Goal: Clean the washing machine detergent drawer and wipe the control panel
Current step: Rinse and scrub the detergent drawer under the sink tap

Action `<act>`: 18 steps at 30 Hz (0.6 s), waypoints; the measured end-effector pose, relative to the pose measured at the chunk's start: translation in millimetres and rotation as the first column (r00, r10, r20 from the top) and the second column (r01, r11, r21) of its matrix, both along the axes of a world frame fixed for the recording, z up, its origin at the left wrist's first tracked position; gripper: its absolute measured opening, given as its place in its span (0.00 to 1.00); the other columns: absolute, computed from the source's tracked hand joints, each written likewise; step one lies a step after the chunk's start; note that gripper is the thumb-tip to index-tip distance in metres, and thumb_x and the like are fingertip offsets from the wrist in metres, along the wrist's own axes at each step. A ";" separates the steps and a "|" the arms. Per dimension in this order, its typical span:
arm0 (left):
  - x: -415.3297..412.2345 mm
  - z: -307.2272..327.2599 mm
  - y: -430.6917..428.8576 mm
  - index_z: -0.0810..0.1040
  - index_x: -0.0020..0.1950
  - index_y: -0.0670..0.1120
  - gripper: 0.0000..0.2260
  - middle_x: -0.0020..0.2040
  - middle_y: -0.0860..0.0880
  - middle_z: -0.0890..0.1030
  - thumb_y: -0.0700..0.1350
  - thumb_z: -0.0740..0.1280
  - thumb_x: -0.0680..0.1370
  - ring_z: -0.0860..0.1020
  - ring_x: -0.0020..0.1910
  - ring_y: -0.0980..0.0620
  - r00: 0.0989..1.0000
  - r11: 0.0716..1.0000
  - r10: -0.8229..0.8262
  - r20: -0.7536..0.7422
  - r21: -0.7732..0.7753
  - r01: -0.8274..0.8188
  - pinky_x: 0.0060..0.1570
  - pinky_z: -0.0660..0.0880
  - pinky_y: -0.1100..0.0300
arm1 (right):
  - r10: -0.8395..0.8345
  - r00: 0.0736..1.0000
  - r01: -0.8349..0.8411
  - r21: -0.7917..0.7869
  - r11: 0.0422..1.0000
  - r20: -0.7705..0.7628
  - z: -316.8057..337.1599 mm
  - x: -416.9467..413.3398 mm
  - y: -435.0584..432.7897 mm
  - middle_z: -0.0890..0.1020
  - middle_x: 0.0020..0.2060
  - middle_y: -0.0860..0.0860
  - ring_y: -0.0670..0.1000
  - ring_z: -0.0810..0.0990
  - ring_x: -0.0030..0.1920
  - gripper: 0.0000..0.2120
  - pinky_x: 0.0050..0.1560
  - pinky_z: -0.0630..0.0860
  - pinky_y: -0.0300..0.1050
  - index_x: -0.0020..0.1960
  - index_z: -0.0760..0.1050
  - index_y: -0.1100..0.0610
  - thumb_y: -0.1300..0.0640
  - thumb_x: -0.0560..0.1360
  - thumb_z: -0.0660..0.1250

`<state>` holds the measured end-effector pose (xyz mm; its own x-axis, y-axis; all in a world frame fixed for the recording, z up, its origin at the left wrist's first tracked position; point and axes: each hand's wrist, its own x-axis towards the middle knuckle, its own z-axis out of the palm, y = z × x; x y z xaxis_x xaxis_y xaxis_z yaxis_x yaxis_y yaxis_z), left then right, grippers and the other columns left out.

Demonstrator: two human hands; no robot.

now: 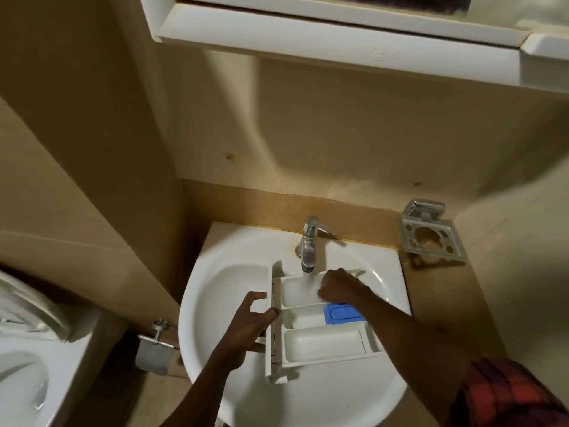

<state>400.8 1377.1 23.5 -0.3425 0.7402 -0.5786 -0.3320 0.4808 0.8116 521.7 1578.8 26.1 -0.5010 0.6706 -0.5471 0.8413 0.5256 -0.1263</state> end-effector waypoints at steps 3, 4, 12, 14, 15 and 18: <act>0.5 -0.9 1.6 0.71 0.59 0.54 0.12 0.45 0.43 0.85 0.48 0.69 0.78 0.82 0.38 0.50 1.000 1.000 -0.025 0.007 -0.003 0.025 0.35 0.79 0.55 | -0.044 0.999 0.045 0.088 0.995 -0.019 -7.4 -6.9 -14.1 0.80 0.56 0.58 0.58 0.79 0.57 0.17 0.54 0.74 0.46 0.59 0.76 0.62 0.54 0.74 0.64; -0.1 -1.0 1.2 0.71 0.59 0.54 0.12 0.45 0.43 0.85 0.48 0.69 0.78 0.82 0.38 0.49 1.000 1.000 -0.030 0.011 -0.004 0.030 0.35 0.79 0.55 | -0.036 0.998 0.038 0.056 0.998 -0.042 -10.3 -15.8 -24.9 0.80 0.57 0.58 0.58 0.78 0.58 0.18 0.56 0.74 0.46 0.60 0.75 0.62 0.53 0.75 0.64; -13.4 3.3 -5.1 0.71 0.59 0.52 0.12 0.38 0.47 0.84 0.49 0.68 0.78 0.82 0.36 0.49 1.000 1.000 -0.004 -0.006 -0.023 0.004 0.34 0.79 0.55 | -0.102 0.980 0.093 -0.059 0.994 -0.172 -11.5 -26.6 -21.0 0.80 0.57 0.57 0.57 0.78 0.59 0.18 0.57 0.74 0.44 0.60 0.77 0.59 0.49 0.75 0.64; -15.6 3.3 -5.2 0.71 0.59 0.52 0.12 0.40 0.47 0.84 0.49 0.69 0.78 0.82 0.36 0.49 1.000 1.000 -0.006 -0.006 -0.026 0.006 0.33 0.79 0.56 | -0.072 0.988 0.092 0.148 0.985 -0.140 -16.7 -17.9 -17.6 0.80 0.57 0.58 0.59 0.78 0.59 0.20 0.59 0.74 0.47 0.60 0.76 0.60 0.48 0.75 0.63; -16.0 2.6 -4.5 0.71 0.60 0.52 0.13 0.40 0.46 0.84 0.49 0.69 0.78 0.82 0.36 0.49 1.000 1.000 -0.013 -0.006 -0.027 0.013 0.33 0.79 0.56 | -0.033 0.992 0.056 0.189 0.980 -0.122 -20.4 -18.8 -20.9 0.80 0.57 0.58 0.59 0.77 0.59 0.19 0.59 0.73 0.47 0.60 0.76 0.60 0.48 0.75 0.63; -14.0 1.6 -0.9 0.70 0.60 0.52 0.14 0.42 0.45 0.84 0.50 0.69 0.77 0.82 0.36 0.48 1.000 0.999 -0.027 0.000 -0.032 0.027 0.32 0.78 0.56 | 0.066 0.966 -0.036 0.122 0.992 -0.249 -21.5 -33.4 -39.1 0.82 0.47 0.58 0.56 0.81 0.48 0.13 0.48 0.76 0.44 0.50 0.80 0.60 0.53 0.70 0.70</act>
